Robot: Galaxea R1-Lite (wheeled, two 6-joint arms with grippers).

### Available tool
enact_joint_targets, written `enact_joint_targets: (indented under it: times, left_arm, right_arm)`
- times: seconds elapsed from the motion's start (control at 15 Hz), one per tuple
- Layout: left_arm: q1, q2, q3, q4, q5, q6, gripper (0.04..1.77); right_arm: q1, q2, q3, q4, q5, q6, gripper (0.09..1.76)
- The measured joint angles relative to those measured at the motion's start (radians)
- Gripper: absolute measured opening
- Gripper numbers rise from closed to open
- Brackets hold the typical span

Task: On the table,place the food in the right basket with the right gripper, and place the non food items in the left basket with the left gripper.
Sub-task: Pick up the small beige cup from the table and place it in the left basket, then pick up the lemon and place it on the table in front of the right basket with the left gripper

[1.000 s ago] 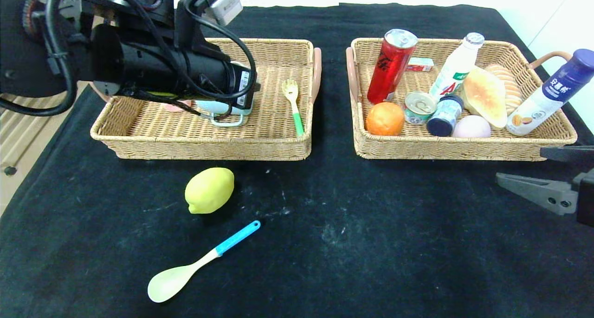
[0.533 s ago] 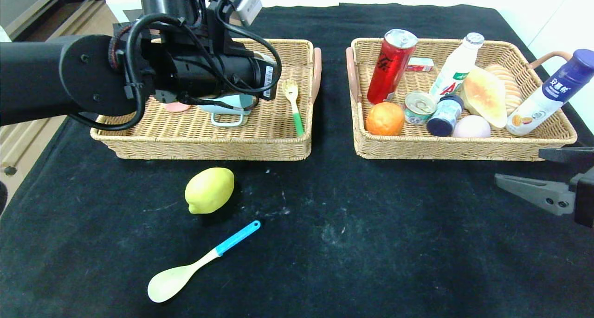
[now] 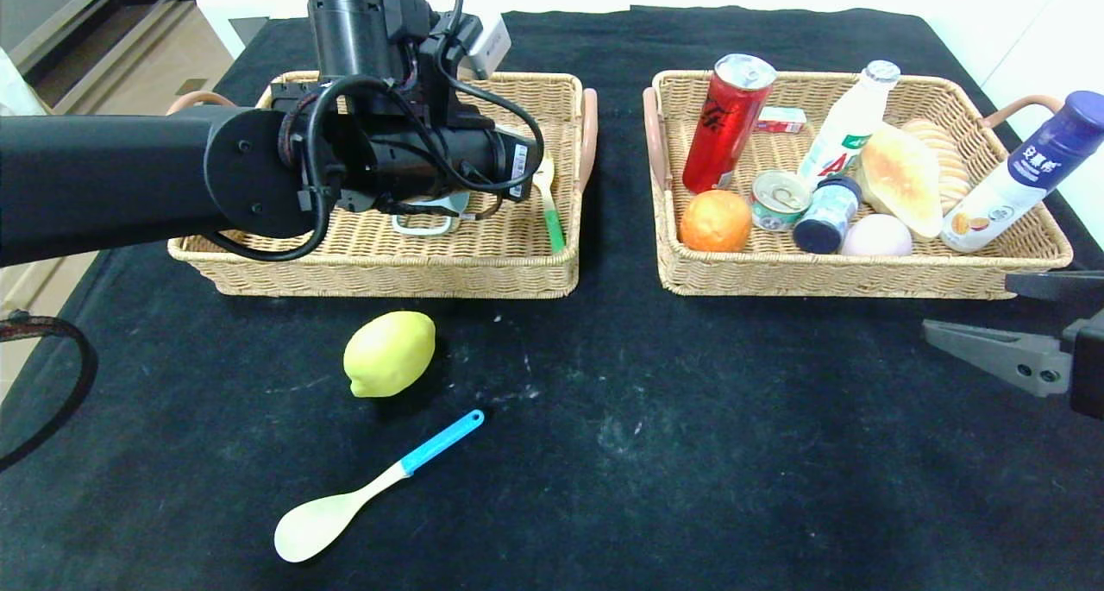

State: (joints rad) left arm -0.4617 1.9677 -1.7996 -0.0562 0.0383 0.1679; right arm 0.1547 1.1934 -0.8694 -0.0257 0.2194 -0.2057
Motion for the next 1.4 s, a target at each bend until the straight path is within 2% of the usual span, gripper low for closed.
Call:
enact_joint_targets:
  times: [0.07, 0.27, 0.53, 0.87, 1.4]
  left_arm:
    - [0.0, 0.001, 0.0, 0.002, 0.0, 0.0, 0.48]
    - [0.0, 0.0, 0.003, 0.007, -0.001, 0.0, 0.87]
    - [0.0, -0.004, 0.005, 0.007, 0.001, 0.0, 1.2]
    - [0.0, -0.007, 0.005, 0.009, 0.001, 0.0, 1.44]
    - [-0.006, -0.05, 0.028, 0.031, 0.001, 0.004, 1.62]
  right_arm:
    - [0.0, 0.0, 0.0, 0.0, 0.0, 0.0, 1.71]
    - [0.0, 0.0, 0.0, 0.0, 0.0, 0.0, 1.71]
    - [-0.001, 0.0, -0.001, 0.0, 0.0, 0.0, 1.71]
    - [-0.002, 0.0, -0.001, 0.0, 0.001, 0.0, 1.71]
    - [0.0, 0.0, 0.0, 0.002, 0.002, 0.0, 1.71]
